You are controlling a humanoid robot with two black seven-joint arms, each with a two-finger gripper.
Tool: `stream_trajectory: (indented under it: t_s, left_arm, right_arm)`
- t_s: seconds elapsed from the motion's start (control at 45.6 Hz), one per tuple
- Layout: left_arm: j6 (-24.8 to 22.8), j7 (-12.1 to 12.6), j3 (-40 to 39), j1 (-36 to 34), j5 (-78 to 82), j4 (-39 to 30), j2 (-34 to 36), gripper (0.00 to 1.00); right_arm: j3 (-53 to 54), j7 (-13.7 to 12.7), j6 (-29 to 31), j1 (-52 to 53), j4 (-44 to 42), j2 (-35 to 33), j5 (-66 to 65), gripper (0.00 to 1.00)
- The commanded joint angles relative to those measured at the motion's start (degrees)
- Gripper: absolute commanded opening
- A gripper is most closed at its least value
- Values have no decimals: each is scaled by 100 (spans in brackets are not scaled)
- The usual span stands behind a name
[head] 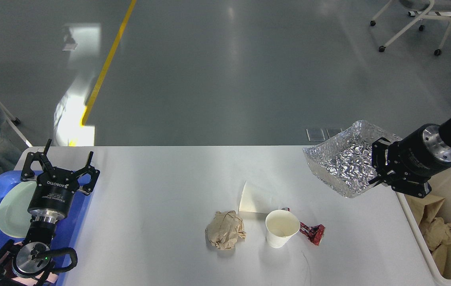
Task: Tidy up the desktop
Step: 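Lift the foil sheet and carry it into the white bin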
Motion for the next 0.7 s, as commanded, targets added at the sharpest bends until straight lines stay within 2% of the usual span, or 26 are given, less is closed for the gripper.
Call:
stream_trajectory:
  t_s: [0.0,0.132,0.285,0.548,0.68]
  left_arm:
    - [-2,0,0,1,0,0,6,97]
    - [-3,-9,0,1,0,0,-3,97]
    - [-3,-9,0,9,0,0,-3,97]
    - [6,-9,0,9,0,0,-3,97]
    - [-3,-9,0,9,0,0,-3,97]
  right_arm:
    - [-13,11,-47,-13,-13,-12,-5,0]
    - [-83,11,-91,-136,-75,-82,-5,0]
    - [-145,11,-100,-505,-426,-591,-145,0]
    - [-48,20,-56,-1542,-1568,-1514,-593,0]
    - [136,55,-47,-2288,-2289,-1743,-611,0]
